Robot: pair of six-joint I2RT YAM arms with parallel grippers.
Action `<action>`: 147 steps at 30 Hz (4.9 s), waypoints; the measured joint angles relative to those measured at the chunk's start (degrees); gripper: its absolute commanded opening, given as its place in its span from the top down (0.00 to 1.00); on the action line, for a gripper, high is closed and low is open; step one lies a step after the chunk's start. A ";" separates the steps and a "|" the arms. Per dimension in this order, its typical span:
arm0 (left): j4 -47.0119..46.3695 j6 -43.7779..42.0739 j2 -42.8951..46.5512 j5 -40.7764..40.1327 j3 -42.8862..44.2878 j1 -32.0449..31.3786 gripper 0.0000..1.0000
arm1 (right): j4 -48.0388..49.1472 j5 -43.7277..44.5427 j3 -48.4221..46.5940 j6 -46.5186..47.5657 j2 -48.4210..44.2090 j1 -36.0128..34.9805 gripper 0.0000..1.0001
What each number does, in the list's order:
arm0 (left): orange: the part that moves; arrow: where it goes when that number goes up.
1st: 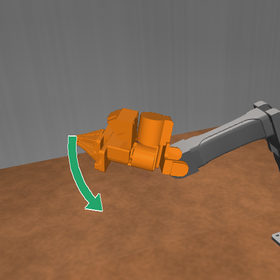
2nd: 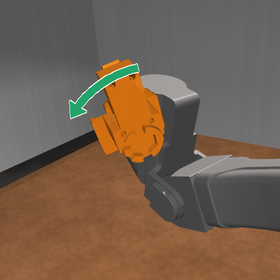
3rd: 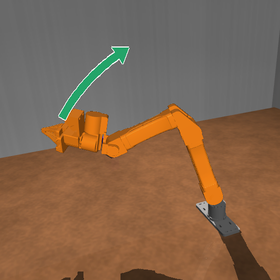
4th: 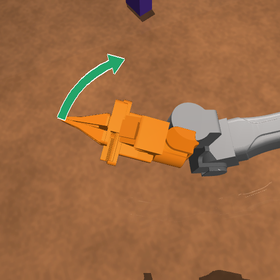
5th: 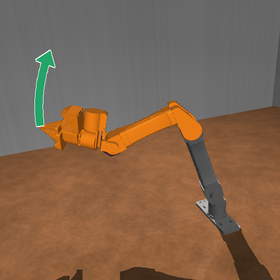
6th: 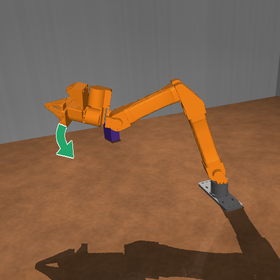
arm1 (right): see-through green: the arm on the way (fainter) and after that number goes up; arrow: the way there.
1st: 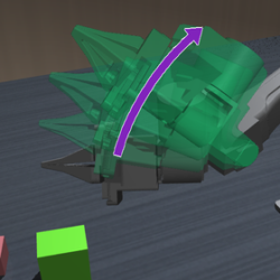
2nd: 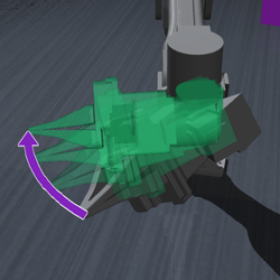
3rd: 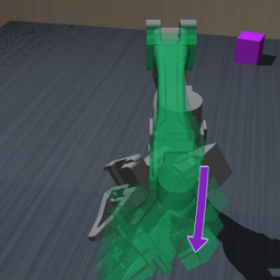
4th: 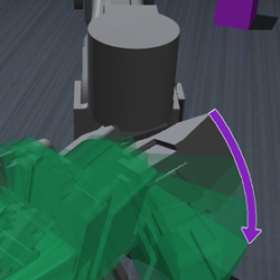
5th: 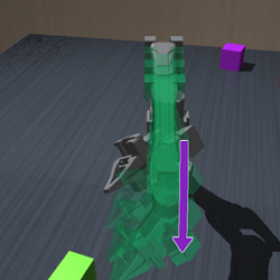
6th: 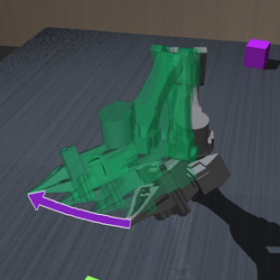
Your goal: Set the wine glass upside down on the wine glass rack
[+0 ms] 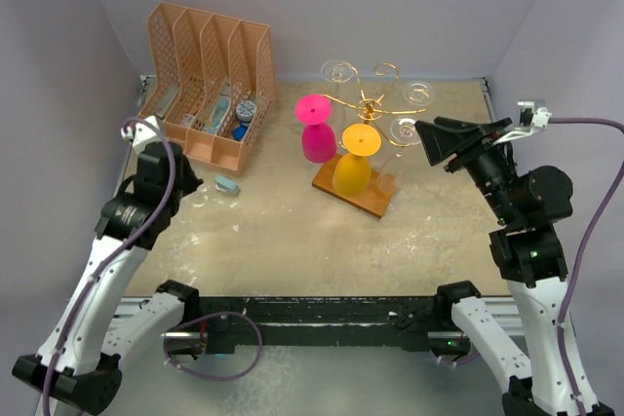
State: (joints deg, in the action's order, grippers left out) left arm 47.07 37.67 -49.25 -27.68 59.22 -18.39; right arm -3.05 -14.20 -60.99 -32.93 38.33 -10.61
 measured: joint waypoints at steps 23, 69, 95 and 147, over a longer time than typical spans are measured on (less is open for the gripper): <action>-31.34 6.95 21.97 20.17 -1.07 0.00 1.00 | 32.68 -14.58 7.89 -19.65 5.68 -9.14 0.38; -61.44 20.37 25.59 36.76 -7.61 0.00 1.00 | 49.35 29.03 -14.10 -39.52 43.82 -54.84 0.49; -64.41 20.35 25.64 40.48 -8.52 0.02 1.00 | 41.27 34.29 -20.22 -41.44 47.12 -55.49 0.62; -21.27 10.29 14.64 38.23 11.21 0.02 0.47 | 42.27 30.03 -3.82 21.18 37.51 -55.49 1.00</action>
State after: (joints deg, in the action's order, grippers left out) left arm 25.80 47.97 -34.61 10.55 70.43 -18.37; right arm 39.22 15.84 -64.82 -11.75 75.83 -66.11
